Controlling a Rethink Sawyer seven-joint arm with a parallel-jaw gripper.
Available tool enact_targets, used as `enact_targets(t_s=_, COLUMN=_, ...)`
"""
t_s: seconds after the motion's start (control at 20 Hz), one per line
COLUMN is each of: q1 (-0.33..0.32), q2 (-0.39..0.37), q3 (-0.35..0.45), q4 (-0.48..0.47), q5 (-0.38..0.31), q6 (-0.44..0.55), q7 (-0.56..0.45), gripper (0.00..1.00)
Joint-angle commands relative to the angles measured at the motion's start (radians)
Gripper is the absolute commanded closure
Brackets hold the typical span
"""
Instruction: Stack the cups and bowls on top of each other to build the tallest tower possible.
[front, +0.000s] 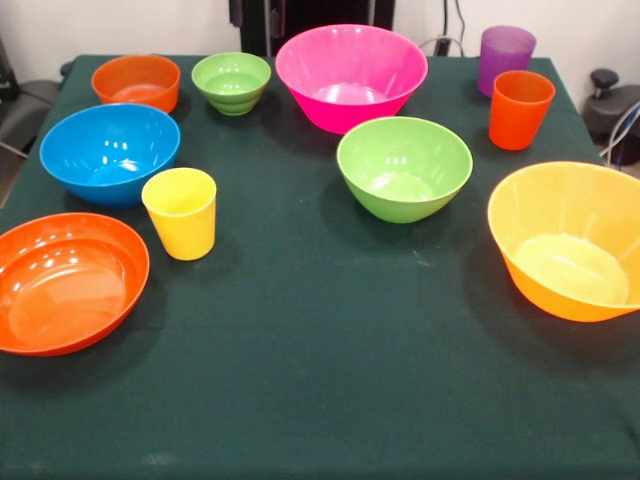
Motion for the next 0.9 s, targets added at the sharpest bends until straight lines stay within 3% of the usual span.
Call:
enact_targets(t_s=0.05, q1=-0.009, q2=0.119, q3=0.104, q4=-0.154, q5=-0.064, q6=0.104, q7=-0.028, gripper=0.0)
enact_targets(t_s=0.4, q1=-0.007, q2=0.19, q3=0.108, q4=-0.24, q5=-0.08, q6=0.115, q7=-0.026, gripper=0.0)
enact_targets(t_s=0.75, q1=-0.018, q2=0.185, q3=0.114, q4=-0.301, q5=-0.066, q6=0.211, q7=-0.05, gripper=0.0)
enact_targets(t_s=0.9, q1=-0.02, q2=0.157, q3=0.111, q4=-0.285, q5=-0.069, q6=0.225, q7=-0.046, gripper=0.0)
